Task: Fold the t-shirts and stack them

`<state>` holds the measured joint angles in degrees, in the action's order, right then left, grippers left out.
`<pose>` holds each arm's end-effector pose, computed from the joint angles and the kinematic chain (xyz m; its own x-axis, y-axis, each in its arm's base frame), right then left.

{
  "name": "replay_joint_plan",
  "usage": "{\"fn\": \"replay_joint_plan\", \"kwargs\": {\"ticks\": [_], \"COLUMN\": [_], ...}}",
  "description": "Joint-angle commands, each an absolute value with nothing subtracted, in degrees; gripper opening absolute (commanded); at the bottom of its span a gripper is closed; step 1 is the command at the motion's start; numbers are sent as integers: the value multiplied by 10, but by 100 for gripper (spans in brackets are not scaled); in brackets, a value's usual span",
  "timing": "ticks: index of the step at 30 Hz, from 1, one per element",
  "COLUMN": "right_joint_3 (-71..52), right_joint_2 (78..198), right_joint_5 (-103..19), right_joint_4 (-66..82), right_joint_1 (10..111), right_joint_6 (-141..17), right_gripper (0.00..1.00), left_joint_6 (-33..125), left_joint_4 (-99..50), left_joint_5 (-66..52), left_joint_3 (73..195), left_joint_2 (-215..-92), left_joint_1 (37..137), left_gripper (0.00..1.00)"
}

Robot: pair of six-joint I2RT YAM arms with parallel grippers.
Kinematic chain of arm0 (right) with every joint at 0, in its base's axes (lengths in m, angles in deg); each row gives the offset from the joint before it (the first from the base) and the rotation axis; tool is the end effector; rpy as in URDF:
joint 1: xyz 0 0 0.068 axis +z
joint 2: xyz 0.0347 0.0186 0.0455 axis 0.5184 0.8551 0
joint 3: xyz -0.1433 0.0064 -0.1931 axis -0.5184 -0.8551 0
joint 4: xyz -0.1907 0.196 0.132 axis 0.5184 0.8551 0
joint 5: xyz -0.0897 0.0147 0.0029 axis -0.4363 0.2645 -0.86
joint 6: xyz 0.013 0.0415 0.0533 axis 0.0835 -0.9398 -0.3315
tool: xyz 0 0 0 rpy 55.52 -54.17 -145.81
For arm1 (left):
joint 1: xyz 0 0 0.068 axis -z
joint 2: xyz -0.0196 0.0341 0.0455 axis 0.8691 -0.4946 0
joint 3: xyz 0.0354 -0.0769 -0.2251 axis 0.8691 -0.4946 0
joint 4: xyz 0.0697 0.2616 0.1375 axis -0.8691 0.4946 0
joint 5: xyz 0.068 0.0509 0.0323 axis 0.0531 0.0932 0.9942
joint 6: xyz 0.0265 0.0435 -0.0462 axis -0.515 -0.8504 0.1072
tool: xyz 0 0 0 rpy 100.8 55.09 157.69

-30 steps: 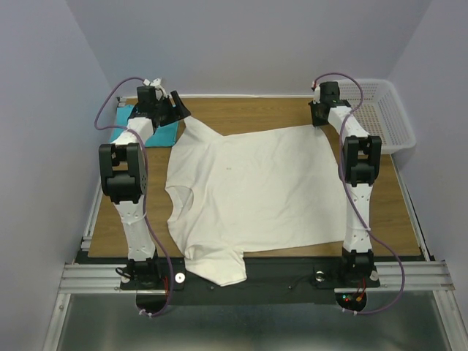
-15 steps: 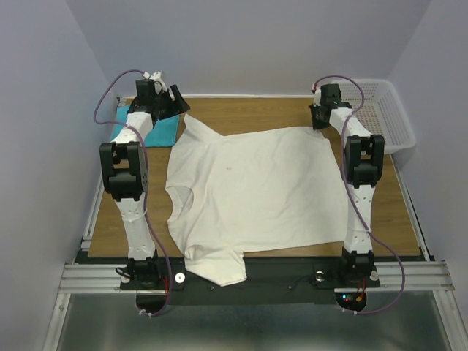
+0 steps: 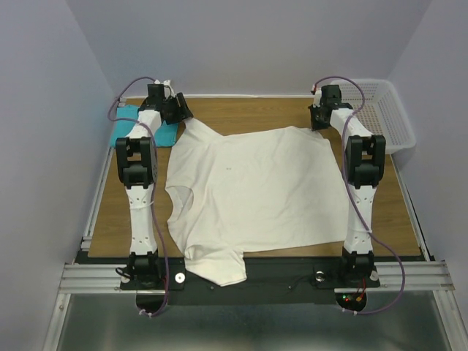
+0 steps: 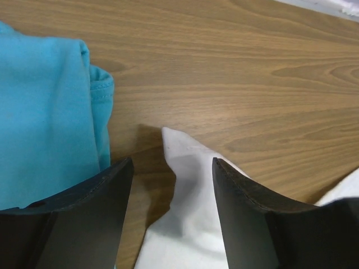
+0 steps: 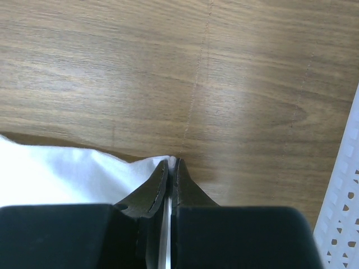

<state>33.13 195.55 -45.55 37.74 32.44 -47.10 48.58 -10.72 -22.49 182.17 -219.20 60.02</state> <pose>0.5668 0.0157 0.1195 -0.7589 -0.1539 -0.6328 -0.1709 0.9847 -0.0345 0.5976 -0.0192 0.1419 -0.6027 -0.2242 -0.7659 0.1986 0.8874 -0.4161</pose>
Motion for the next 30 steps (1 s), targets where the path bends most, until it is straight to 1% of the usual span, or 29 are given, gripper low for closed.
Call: {"fn": "replay_joint_plan", "kwargs": {"ticks": [1,2,4,5,6,10,12,13,15,16,18,19,20,21,24,27,30], "right_joint_3": [322,321,317,314,311,287,279,274,263,259,245,242,234,230,219,214,211], "right_joint_2": [1909,1908,1904,1899,1895,1879,1869,1867,1859,1857,1851,1848,1846,1844,1837,1830,1826], "right_joint_5": [-439,-438,-436,-436,-436,-431,-430,-429,-428,-426,-423,-421,-420,-420,-415,-413,-410], "right_joint_4": [361,361,360,360,360,357,354,351,348,347,343,341,339,337,334,331,329], "right_joint_1": [325,326,326,325,325,325,325,325,326,326,325,326,325,325,325,325,326], "right_joint_6": [-479,-479,-477,-477,-477,-474,-473,-474,-474,-474,-474,-476,-476,-477,-477,-477,-477], "right_gripper": [1,1,1,1,1,1,1,1,1,1,1,1,1,1,1,1,1], "left_joint_6": [486,487,488,483,480,452,439,435,422,416,408,404,403,402,407,407,411], "left_joint_4": [-78,-74,-73,-75,-81,-155,-167,-172,-183,-183,-184,-184,-186,-191,-203,-203,-208], "left_joint_5": [-215,-216,-219,-223,-225,-253,-267,-275,-277,-274,-274,-278,-281,-285,-286,-286,-238], "left_joint_3": [1894,1899,1906,1904,1898,1774,1733,1689,1640,1595,1552,1513,1496,1462,1417,1391,1379], "left_joint_2": [-2199,-2205,-2213,-2212,-2200,-2113,-2060,-2043,-1996,-1982,-1948,-1938,-1922,-1915,-1888,-1865,-1840], "left_joint_1": [621,622,622,621,622,622,622,622,622,622,622,622,623,623,623,623,621], "left_gripper": [64,60,34,20,0,0,0,0,0,3,9,18,23,33,46,51,54]}}
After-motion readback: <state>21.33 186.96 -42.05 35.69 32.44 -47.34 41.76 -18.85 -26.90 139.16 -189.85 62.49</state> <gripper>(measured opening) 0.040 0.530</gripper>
